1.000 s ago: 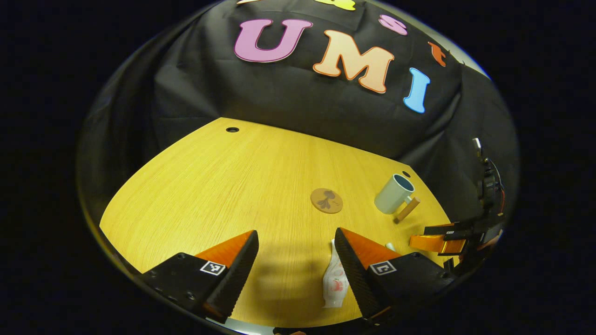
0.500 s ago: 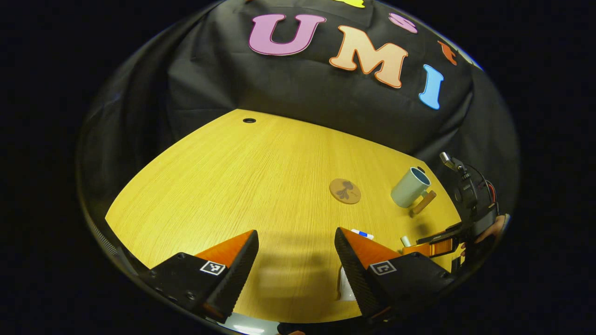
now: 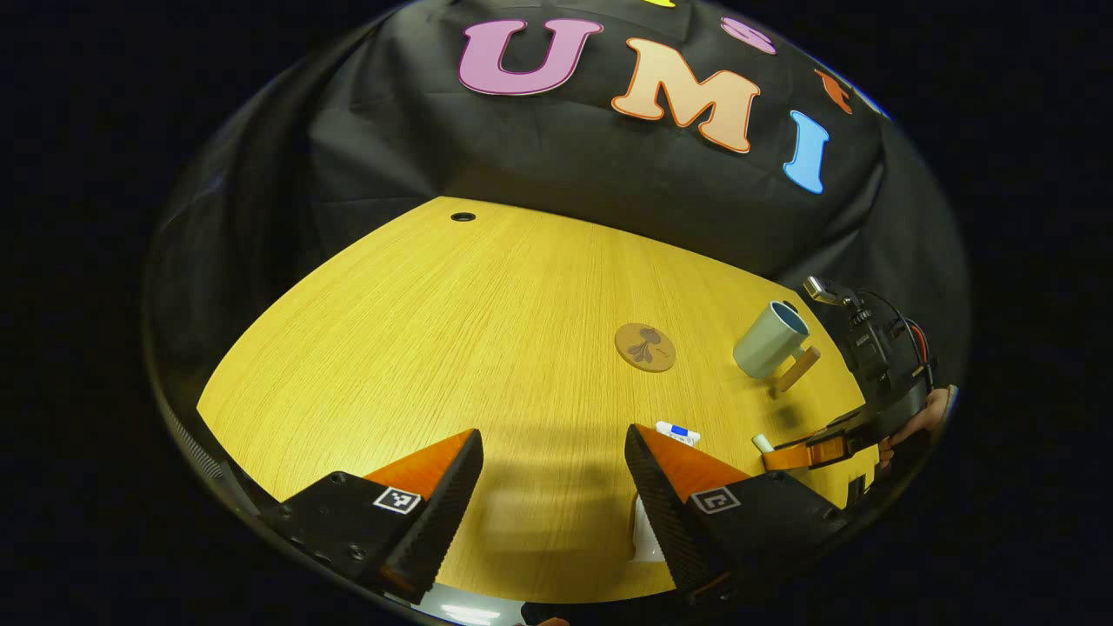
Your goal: Put the toothbrush and toothpaste on the desktop into the cup, then pick up the cup and place it on the coaster on the desktop.
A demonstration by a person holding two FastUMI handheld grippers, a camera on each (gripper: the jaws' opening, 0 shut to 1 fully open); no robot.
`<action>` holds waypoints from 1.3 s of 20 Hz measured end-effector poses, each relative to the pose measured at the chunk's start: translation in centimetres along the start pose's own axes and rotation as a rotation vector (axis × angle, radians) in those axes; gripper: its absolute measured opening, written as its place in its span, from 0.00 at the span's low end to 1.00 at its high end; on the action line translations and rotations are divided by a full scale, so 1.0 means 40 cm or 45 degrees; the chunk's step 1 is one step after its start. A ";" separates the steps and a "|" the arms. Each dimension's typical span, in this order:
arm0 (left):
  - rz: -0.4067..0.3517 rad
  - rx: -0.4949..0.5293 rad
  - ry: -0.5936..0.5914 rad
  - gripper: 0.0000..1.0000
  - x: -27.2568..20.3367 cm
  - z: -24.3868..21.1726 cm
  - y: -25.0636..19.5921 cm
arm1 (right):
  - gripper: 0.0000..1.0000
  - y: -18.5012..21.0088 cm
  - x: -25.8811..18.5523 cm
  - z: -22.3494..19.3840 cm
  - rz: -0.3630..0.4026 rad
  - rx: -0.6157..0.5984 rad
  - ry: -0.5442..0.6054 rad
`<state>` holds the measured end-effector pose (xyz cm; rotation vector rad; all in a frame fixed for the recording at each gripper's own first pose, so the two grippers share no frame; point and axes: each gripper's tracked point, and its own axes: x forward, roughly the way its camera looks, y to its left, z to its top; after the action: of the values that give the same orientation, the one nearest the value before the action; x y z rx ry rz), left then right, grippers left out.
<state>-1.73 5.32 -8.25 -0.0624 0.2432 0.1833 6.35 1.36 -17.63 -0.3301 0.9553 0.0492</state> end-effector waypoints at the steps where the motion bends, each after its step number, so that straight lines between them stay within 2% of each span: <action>1: -0.003 0.004 0.002 0.96 0.002 0.000 -0.004 | 0.23 0.000 -0.001 -0.002 0.002 -0.007 0.004; 2: -0.008 0.009 0.005 0.96 0.003 0.001 -0.008 | 0.13 -0.002 -0.005 0.000 0.005 -0.008 0.007; 8: -0.034 0.037 0.059 0.96 0.018 -0.009 -0.049 | 0.05 -0.004 -0.008 -0.009 0.023 0.042 0.017; 11: -0.072 0.069 0.124 0.96 0.024 -0.023 -0.084 | 0.05 -0.011 -0.010 -0.011 0.007 0.056 -0.009; 15: -0.124 0.174 0.190 0.96 0.033 -0.030 -0.136 | 0.05 -0.027 -0.046 -0.004 0.014 0.113 -0.095; 20: -0.227 0.247 0.304 0.96 0.062 -0.057 -0.230 | 0.05 -0.061 -0.102 -0.022 0.032 0.207 -0.152; 26: -0.243 0.311 0.507 0.95 0.103 -0.123 -0.286 | 0.05 -0.160 -0.159 -0.085 -0.009 0.355 -0.194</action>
<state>3.19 -5.60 -13.59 0.1218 0.6521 -0.0522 1.15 -5.09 -12.68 -0.0704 0.7976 -0.0643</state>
